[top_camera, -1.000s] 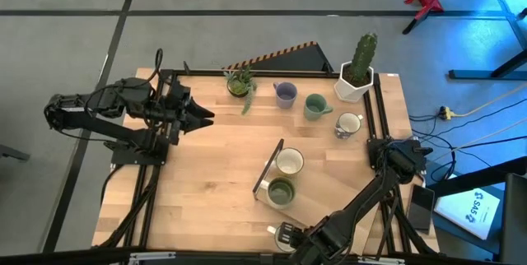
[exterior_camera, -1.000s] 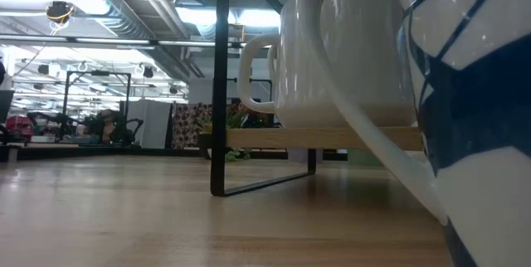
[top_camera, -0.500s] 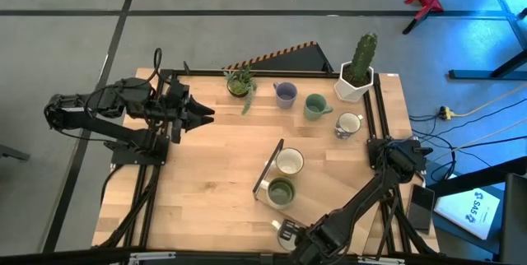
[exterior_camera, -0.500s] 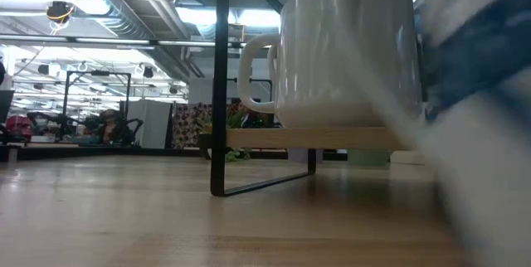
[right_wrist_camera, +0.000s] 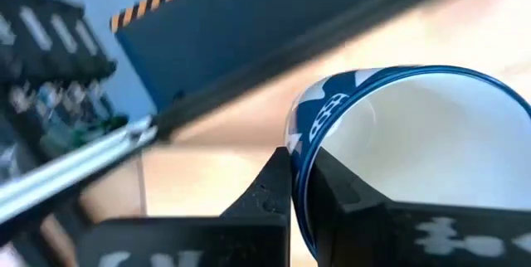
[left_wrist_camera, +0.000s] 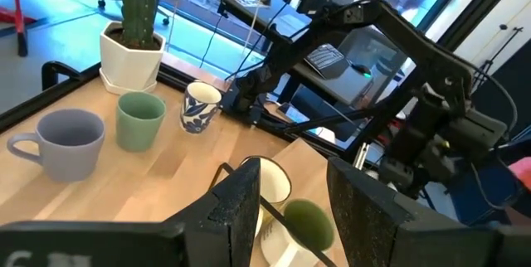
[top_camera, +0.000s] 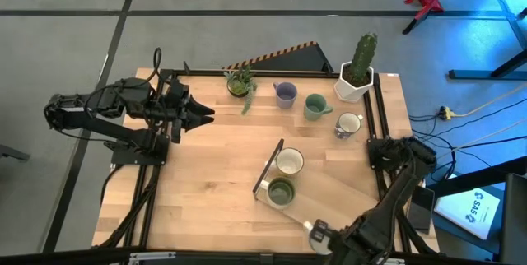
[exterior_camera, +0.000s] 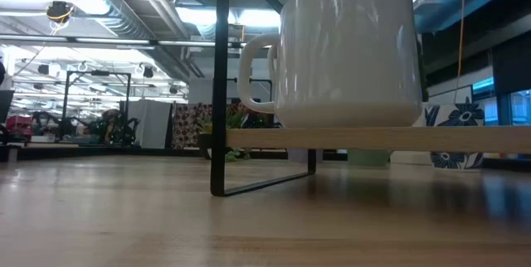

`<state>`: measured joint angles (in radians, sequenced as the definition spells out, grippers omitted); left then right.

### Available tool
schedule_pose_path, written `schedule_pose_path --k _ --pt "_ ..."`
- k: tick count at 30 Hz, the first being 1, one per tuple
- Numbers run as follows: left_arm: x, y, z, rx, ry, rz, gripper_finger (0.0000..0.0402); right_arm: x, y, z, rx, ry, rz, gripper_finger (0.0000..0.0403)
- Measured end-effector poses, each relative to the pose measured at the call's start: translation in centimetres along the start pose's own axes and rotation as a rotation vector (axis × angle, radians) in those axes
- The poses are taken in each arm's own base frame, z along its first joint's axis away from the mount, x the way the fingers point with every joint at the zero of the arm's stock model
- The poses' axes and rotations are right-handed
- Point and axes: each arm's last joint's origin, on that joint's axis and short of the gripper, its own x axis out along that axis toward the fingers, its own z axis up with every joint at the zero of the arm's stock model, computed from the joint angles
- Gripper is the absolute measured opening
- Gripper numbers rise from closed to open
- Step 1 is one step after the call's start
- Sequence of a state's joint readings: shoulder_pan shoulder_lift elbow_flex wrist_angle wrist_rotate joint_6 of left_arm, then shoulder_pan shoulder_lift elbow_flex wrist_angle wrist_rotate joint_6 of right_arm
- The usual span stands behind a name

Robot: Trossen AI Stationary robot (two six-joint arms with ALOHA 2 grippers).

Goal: Place coffee mugs
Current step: Put the bottom blue pattern mug on the shelf

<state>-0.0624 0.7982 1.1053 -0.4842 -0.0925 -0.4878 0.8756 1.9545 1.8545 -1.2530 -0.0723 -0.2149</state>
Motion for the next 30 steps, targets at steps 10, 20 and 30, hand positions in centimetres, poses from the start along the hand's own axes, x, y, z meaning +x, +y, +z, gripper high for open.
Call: schedule_pose_path --k 10,20,30 --pt "0.0 0.0 0.0 0.023 0.001 0.001 0.0135 -2.9 -2.4 -4.0 0.057 0.063 -0.088 0.0001" --pt "0.0 0.0 0.0 0.053 0.001 0.001 0.0135 -2.1 -2.6 -10.4 0.212 0.017 -0.109 0.0001" --pt "0.0 0.0 0.0 0.055 0.001 0.002 0.0135 -0.3 -4.6 -12.3 0.235 0.045 -0.122 0.0001"
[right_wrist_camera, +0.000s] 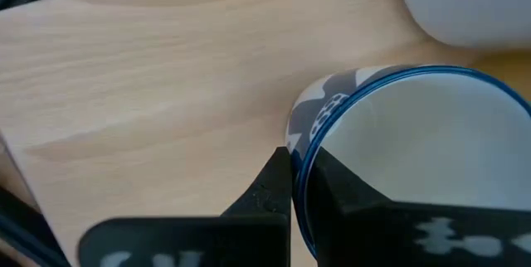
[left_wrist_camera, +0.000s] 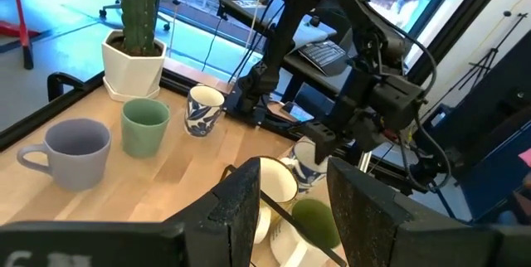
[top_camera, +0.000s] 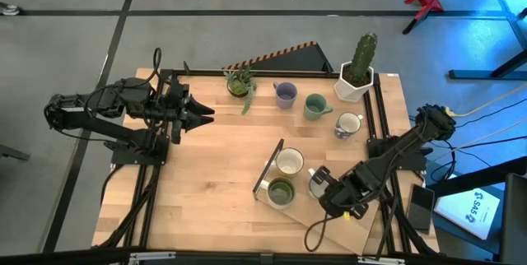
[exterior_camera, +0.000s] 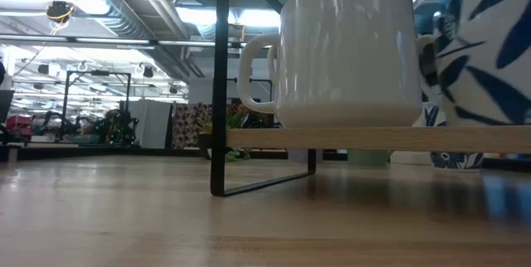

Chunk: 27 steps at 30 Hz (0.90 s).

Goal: Place coffee mugs
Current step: Put the bottom blue pattern mug on the shelf

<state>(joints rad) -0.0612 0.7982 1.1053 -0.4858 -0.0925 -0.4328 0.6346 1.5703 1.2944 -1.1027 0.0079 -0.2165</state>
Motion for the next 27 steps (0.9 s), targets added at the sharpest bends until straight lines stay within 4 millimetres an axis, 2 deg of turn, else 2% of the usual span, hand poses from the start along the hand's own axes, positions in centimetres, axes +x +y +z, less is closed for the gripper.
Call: schedule_pose_path --k 6,27 --pt "0.0 0.0 0.0 0.000 0.000 0.000 0.0135 0.4 -0.7 -0.4 -0.008 0.000 -0.002 0.0001" --pt "0.0 0.1 0.0 0.025 -0.009 0.020 0.0135 -0.1 -0.5 -1.3 0.003 0.041 0.005 0.0001"
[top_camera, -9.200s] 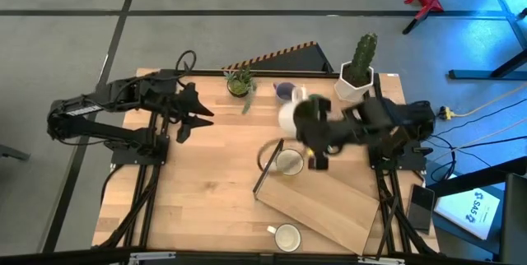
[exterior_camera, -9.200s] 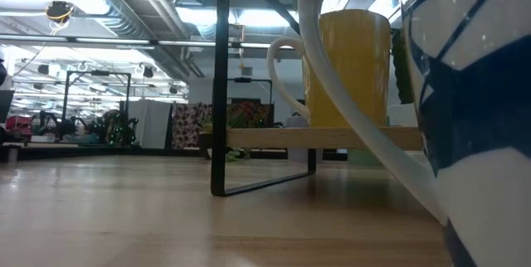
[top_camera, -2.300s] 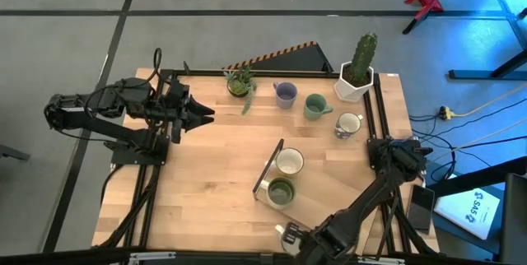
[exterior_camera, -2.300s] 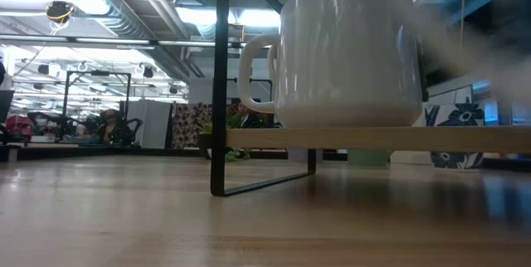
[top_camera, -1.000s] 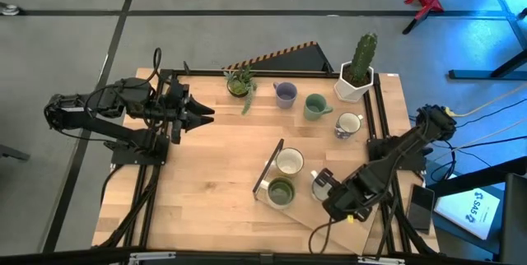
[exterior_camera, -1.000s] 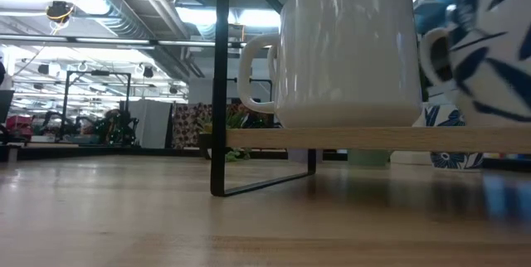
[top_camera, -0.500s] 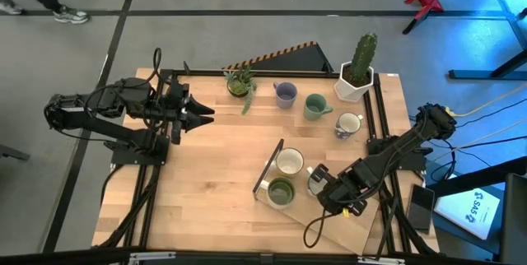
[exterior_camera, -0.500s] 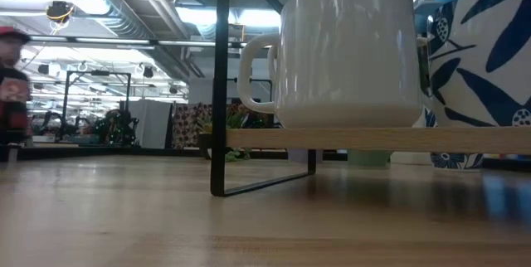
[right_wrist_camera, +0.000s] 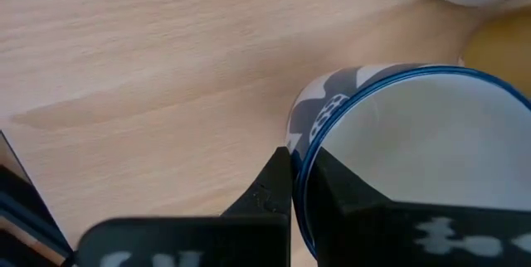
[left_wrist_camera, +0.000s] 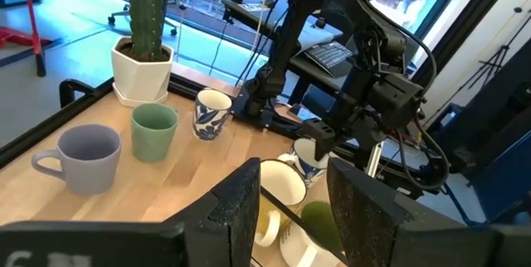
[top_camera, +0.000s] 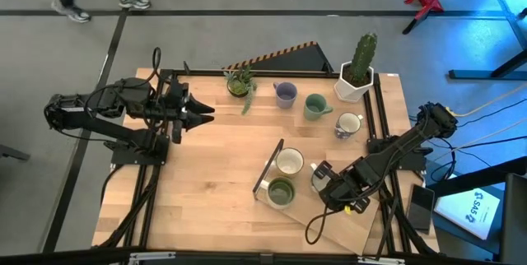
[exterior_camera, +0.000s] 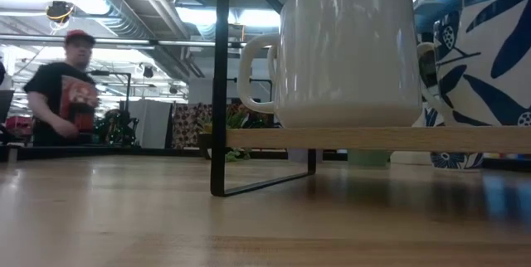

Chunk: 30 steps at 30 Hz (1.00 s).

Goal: Place coffee mugs
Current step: Put the bottom blue pattern mug on the shelf, then put the green mug on the shelf

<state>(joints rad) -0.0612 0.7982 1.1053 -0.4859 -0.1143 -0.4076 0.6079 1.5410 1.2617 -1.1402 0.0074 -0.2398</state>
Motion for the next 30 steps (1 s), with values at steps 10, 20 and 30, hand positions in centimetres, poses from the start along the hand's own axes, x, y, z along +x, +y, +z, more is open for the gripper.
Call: schedule_pose_path --k 10,20,30 --pt "0.0 0.0 0.0 0.000 0.000 0.000 0.0135 -0.1 -0.1 0.0 0.012 -0.004 -0.021 0.0047" --pt "0.0 0.0 0.0 0.000 -0.008 0.017 0.0137 -0.2 -0.1 0.0 0.039 -0.008 -0.035 0.0090" --pt "1.7 -0.1 -0.2 0.052 0.016 0.027 0.0145 -3.2 0.3 -1.2 0.119 -0.136 -0.032 0.0153"
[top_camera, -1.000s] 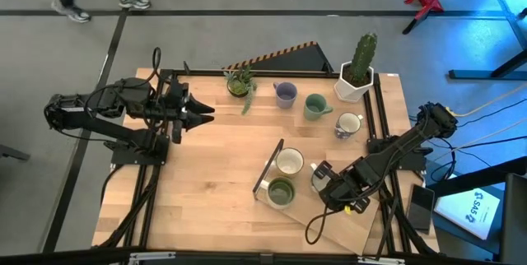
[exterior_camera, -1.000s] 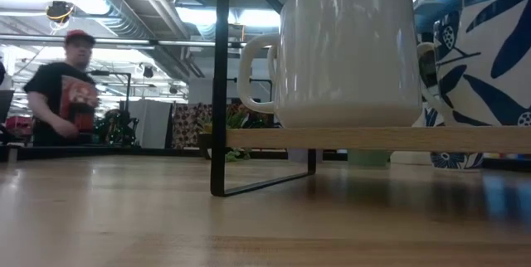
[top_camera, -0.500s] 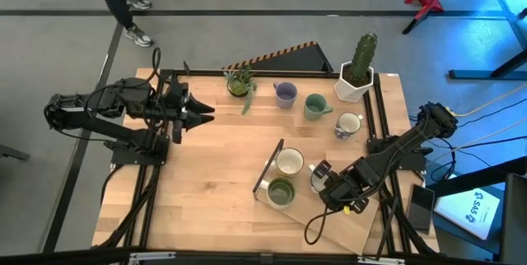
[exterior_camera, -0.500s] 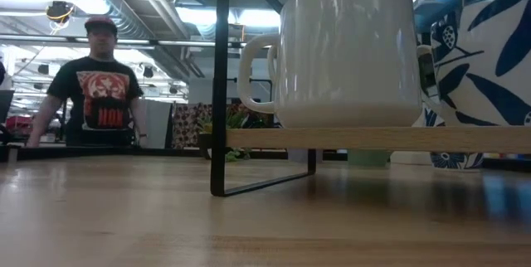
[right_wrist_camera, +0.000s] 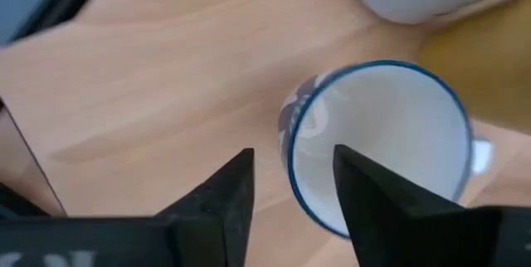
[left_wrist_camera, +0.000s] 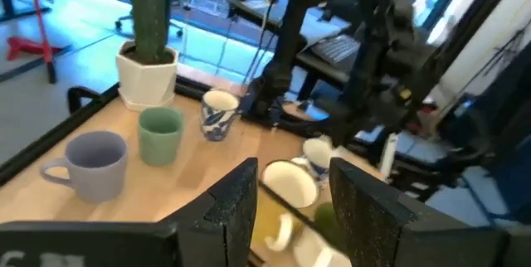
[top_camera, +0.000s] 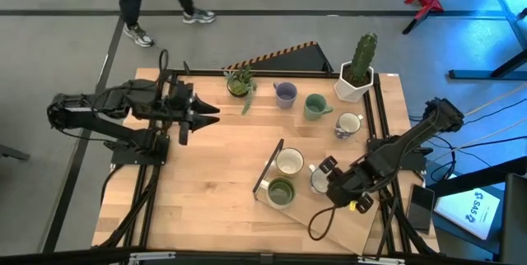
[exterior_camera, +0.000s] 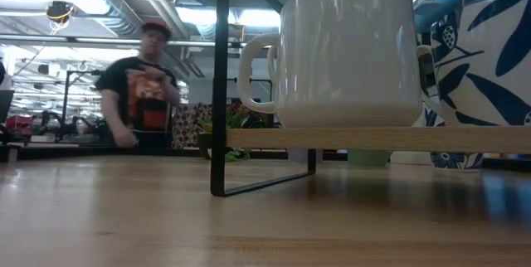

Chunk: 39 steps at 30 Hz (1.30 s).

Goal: Place coffee mugs
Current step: Put the green mug on the shelf

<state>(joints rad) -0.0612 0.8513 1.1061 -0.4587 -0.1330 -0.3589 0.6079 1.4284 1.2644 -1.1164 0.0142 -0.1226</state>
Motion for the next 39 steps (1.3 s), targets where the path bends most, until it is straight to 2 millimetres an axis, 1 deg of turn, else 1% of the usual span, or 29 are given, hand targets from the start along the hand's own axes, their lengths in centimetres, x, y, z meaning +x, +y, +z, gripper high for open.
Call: schedule_pose_path --k 4,8,11,14,18,22,25,29,33,39 --pt "1.4 0.6 -0.7 0.011 0.064 0.086 0.0146 -2.1 -0.1 -0.9 0.066 -0.071 -0.077 0.0158" --pt "3.0 2.4 -1.4 0.006 0.168 0.194 0.0146 -4.6 -0.6 -2.3 0.168 -0.141 -0.284 0.0158" --pt "4.2 3.6 -1.7 0.013 0.236 0.193 0.0146 -6.2 -1.0 -3.6 0.280 -0.183 -0.441 0.0158" --pt "5.0 4.7 -1.6 0.036 0.263 0.177 0.0146 -7.0 -2.1 -4.8 0.395 -0.179 -0.505 0.0159" --pt "5.4 6.6 -1.3 0.042 0.280 0.165 0.0146 -7.2 -3.9 -6.0 0.500 -0.111 -0.530 0.0159" --pt "5.6 8.2 -1.2 0.058 0.318 0.087 0.0146 -7.2 -5.4 -7.6 0.650 -0.020 -0.537 0.0160" --pt "6.0 8.9 -1.3 0.113 0.344 0.022 0.0147 -7.2 -6.3 -8.3 0.718 0.017 -0.521 0.0170" --pt "7.2 9.6 -1.8 0.191 0.386 -0.037 0.0157 -7.2 -7.5 -8.9 0.788 0.029 -0.540 0.0199" --pt "8.6 10.3 -2.5 0.236 0.433 -0.097 0.0175 -7.0 -8.5 -9.2 0.839 0.048 -0.517 0.0227" --pt "10.7 11.5 -3.7 0.306 0.497 -0.105 0.0205 -5.9 -9.2 -8.8 0.834 0.110 -0.516 0.0236"
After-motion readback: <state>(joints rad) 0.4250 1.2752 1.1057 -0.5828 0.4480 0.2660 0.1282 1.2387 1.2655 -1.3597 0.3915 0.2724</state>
